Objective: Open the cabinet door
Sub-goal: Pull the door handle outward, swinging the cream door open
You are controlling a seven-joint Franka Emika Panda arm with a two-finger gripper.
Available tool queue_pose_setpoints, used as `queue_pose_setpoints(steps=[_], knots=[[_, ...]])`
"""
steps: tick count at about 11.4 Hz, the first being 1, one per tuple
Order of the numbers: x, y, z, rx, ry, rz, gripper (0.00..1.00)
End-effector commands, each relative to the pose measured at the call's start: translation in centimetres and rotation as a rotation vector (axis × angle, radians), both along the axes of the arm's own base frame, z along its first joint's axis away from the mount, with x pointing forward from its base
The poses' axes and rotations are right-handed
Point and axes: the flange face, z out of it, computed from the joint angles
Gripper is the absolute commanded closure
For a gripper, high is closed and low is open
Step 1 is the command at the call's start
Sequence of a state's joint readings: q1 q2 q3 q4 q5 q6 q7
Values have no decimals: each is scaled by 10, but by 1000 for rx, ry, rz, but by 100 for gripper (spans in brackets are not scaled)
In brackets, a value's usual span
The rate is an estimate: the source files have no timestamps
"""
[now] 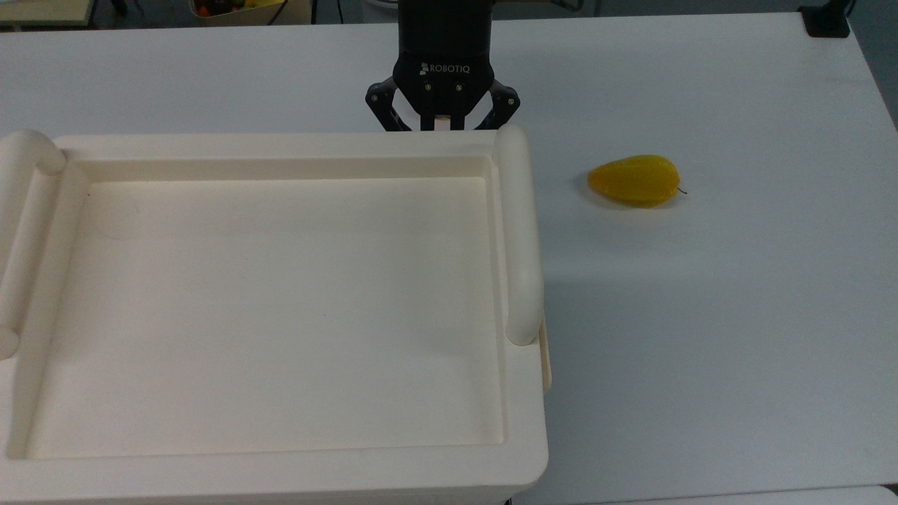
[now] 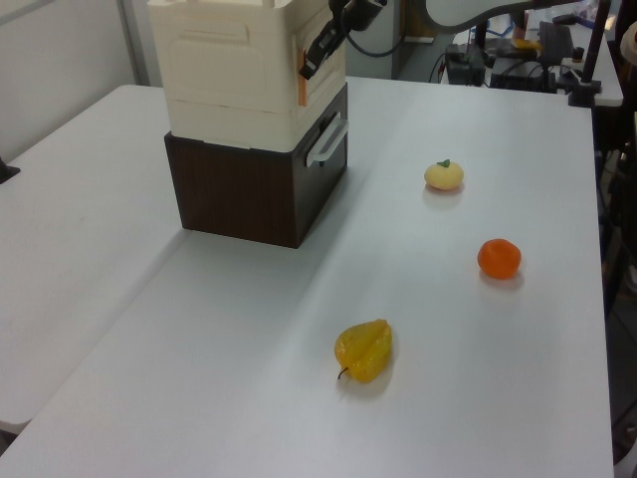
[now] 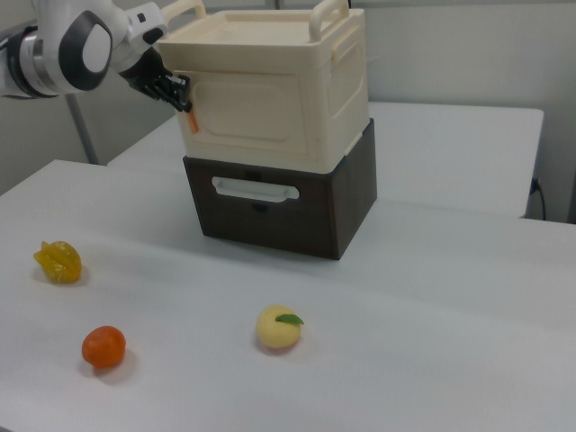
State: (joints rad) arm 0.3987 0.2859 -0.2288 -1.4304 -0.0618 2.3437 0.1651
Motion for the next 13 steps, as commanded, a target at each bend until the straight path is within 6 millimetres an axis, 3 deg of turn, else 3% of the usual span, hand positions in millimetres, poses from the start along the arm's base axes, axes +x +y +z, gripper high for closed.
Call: queue_pose_setpoints(steps=[1,3,5,6,8,10,13], knots=[[-21,-12,13,-5,104,-35,88],[-25,-13,14,-7,134,-40,84],[-34,-19,12,-22,224,-52,42],[-41,-24,19,-23,251,-57,33],[-57,-33,42,-13,256,-63,28],[-67,-43,61,-1,236,-72,16],[-70,-46,98,12,151,-75,1]])
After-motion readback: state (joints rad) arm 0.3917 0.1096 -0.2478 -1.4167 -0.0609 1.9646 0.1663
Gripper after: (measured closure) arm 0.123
